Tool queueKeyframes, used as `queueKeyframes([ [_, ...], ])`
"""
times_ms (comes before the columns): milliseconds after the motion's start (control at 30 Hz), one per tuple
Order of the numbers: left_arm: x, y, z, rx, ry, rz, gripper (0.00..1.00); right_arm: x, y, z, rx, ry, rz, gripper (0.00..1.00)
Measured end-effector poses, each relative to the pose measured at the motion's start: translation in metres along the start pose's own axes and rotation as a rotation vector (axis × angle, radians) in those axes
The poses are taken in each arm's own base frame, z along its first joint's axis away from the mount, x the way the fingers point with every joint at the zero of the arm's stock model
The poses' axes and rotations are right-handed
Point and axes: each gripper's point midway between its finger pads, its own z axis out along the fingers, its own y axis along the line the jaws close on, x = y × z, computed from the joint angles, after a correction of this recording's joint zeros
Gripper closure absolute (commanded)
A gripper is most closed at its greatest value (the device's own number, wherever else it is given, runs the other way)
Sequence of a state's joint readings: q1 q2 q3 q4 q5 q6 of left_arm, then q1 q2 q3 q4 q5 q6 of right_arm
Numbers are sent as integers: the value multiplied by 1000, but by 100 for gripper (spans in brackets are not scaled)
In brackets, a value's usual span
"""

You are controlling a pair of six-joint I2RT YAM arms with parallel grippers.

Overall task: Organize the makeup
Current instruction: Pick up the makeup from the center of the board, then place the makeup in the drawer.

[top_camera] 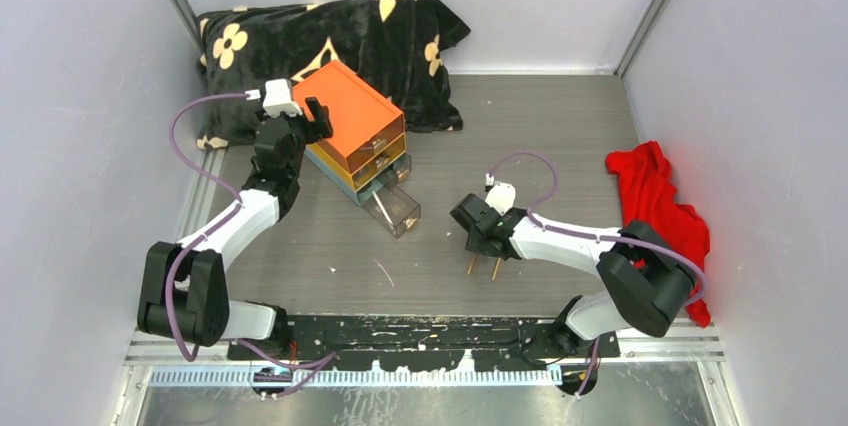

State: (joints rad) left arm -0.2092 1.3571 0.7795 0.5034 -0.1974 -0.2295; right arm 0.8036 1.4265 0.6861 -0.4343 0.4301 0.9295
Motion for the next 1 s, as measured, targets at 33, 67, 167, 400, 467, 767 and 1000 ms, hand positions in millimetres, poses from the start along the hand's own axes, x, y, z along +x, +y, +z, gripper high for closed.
queueKeyframes([
  [33, 0, 0, 0, 0, 0, 0, 23, 0, -1, 0, 3, -3, 3, 64],
  [67, 0, 0, 0, 0, 0, 0, 23, 0, -1, 1, 5, -6, 5, 64],
  [167, 0, 0, 0, 0, 0, 0, 23, 0, -2, 1, 3, -15, 8, 77],
  [400, 0, 0, 0, 0, 0, 0, 23, -2, 1, 4, -29, -48, 3, 99],
  [467, 0, 0, 0, 0, 0, 0, 23, -4, 3, 5, -34, -48, -23, 99],
  [767, 0, 0, 0, 0, 0, 0, 23, -43, 83, -34, -223, 77, -402, 99],
  [1000, 0, 0, 0, 0, -1, 0, 23, -115, 182, -106, -533, -13, -540, 99],
])
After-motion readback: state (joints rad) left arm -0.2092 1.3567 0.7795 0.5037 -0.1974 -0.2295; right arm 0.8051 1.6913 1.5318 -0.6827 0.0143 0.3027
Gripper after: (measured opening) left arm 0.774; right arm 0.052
